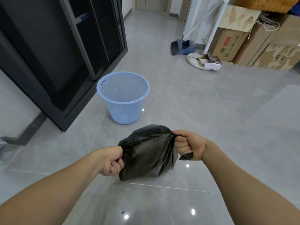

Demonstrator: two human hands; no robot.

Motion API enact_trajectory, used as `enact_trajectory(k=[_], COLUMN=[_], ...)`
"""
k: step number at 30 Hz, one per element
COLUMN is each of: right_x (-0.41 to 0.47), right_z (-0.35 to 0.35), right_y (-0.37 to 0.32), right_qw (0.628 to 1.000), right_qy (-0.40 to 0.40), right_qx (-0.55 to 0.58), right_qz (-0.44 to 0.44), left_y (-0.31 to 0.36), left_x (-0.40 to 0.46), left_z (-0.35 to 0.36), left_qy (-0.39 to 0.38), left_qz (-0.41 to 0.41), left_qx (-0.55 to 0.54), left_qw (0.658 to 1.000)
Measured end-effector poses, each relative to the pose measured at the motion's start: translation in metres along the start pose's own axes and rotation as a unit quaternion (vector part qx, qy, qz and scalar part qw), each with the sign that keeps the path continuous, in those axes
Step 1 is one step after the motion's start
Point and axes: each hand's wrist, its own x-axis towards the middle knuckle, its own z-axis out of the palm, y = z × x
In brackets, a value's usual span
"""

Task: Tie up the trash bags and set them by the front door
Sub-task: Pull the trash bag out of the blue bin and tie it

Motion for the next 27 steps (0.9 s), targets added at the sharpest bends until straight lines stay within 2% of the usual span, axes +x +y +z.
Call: enact_trajectory(k=[3,5,6,8,11,13,14,15,16,17,18,19,20,23,26,27], right_x=[0.007,0.012,0.013,0.014,0.013,0.009,0.007,0.006,0.005,0.005,0.007,0.009,0.012,0.023,0.027,0.027], right_z=[-0.009,-0.011,-0.012,-0.013,-0.014,-0.012,-0.010,-0.008,-0.005,-0.002,0.001,0.004,0.007,0.012,0.012,0.012], right_y=[-0.004,-0.008,-0.010,-0.014,-0.018,-0.022,-0.025,-0.028,-0.030,-0.030,-0.029,-0.027,-0.025,-0.017,-0.015,-0.015], right_qw=[0.989,0.972,0.962,0.943,0.927,0.915,0.910,0.906,0.904,0.905,0.908,0.911,0.914,0.918,0.919,0.917], right_qy=[-0.035,-0.030,-0.019,-0.010,0.007,0.033,0.043,0.052,0.064,0.078,0.096,0.116,0.137,0.166,0.146,0.143], right_qx=[0.125,0.202,0.237,0.291,0.330,0.347,0.352,0.354,0.351,0.340,0.323,0.303,0.284,0.252,0.251,0.255], right_qz=[-0.064,-0.114,-0.137,-0.161,-0.178,-0.203,-0.215,-0.225,-0.234,-0.242,-0.249,-0.253,-0.256,-0.259,-0.267,-0.272], left_y=[0.008,0.017,0.021,0.030,0.040,0.042,0.041,0.038,0.033,0.025,0.016,0.008,0.001,-0.010,-0.013,-0.013], left_x=[-0.014,-0.023,-0.027,-0.033,-0.035,-0.034,-0.035,-0.035,-0.034,-0.031,-0.028,-0.024,-0.024,-0.020,-0.037,-0.040], left_z=[-0.004,-0.008,-0.009,-0.011,0.001,0.015,0.024,0.032,0.041,0.051,0.060,0.068,0.077,0.096,0.102,0.100], left_qy=[-0.116,-0.213,-0.241,-0.249,-0.179,-0.046,0.045,0.138,0.215,0.263,0.280,0.275,0.265,0.229,0.213,0.213], left_qz=[0.056,0.087,0.102,0.141,0.193,0.249,0.281,0.318,0.353,0.381,0.407,0.417,0.416,0.412,0.476,0.493], left_qx=[-0.059,-0.097,-0.109,-0.128,-0.112,0.044,0.162,0.294,0.438,0.566,0.654,0.710,0.742,0.777,0.768,0.771], left_qw=[0.990,0.968,0.959,0.950,0.958,0.966,0.945,0.891,0.798,0.682,0.574,0.496,0.454,0.417,0.372,0.342])
